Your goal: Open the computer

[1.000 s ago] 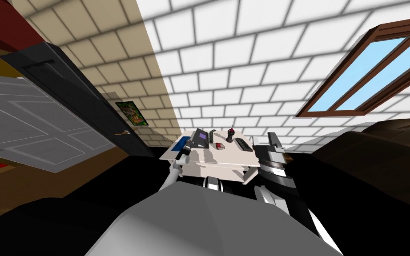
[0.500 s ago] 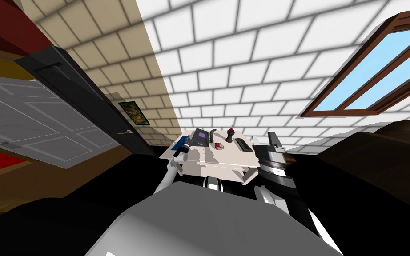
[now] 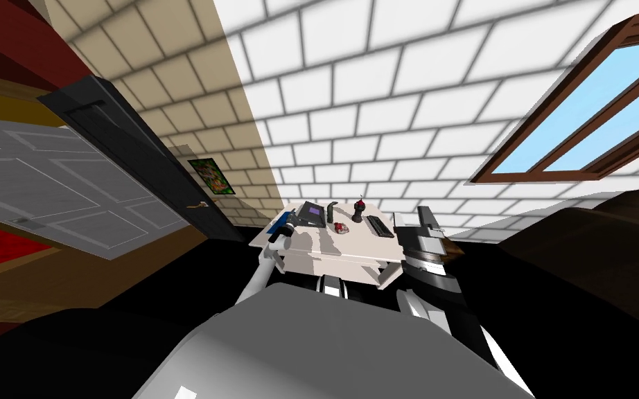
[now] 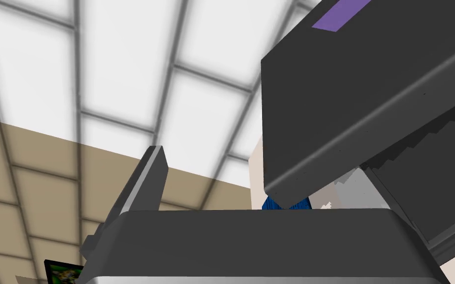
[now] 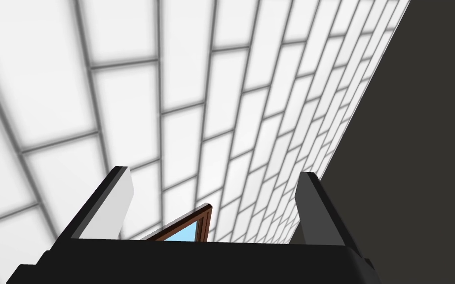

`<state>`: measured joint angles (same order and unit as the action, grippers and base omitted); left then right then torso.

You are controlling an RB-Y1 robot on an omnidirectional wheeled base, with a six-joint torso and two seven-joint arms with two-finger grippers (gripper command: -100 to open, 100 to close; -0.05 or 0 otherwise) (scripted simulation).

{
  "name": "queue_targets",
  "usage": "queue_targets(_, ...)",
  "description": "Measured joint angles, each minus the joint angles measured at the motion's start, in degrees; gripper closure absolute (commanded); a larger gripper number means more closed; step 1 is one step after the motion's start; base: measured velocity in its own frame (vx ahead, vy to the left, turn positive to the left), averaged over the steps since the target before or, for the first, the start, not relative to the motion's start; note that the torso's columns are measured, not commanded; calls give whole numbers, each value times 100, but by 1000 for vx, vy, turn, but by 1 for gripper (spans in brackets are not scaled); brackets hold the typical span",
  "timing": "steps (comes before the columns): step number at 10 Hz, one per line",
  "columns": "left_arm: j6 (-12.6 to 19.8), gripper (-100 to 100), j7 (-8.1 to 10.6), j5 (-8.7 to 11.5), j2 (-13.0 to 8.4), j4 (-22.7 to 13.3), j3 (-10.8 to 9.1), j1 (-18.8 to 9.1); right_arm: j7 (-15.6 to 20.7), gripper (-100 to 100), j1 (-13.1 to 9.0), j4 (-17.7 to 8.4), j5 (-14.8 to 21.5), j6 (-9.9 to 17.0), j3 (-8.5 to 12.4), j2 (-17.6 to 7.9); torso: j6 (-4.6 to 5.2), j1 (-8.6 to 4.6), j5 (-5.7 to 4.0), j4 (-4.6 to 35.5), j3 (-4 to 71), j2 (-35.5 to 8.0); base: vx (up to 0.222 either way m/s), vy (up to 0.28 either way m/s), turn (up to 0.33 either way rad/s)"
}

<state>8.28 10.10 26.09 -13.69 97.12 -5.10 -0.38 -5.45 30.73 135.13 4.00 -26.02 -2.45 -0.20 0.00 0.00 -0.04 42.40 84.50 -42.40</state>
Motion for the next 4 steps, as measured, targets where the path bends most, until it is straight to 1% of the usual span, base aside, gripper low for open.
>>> queue_targets(4,-1,0,1,1,1,4,2,-4,0,0,0,0,0,0,0,0,-2,3,5,-14,9,16,0,0,0)
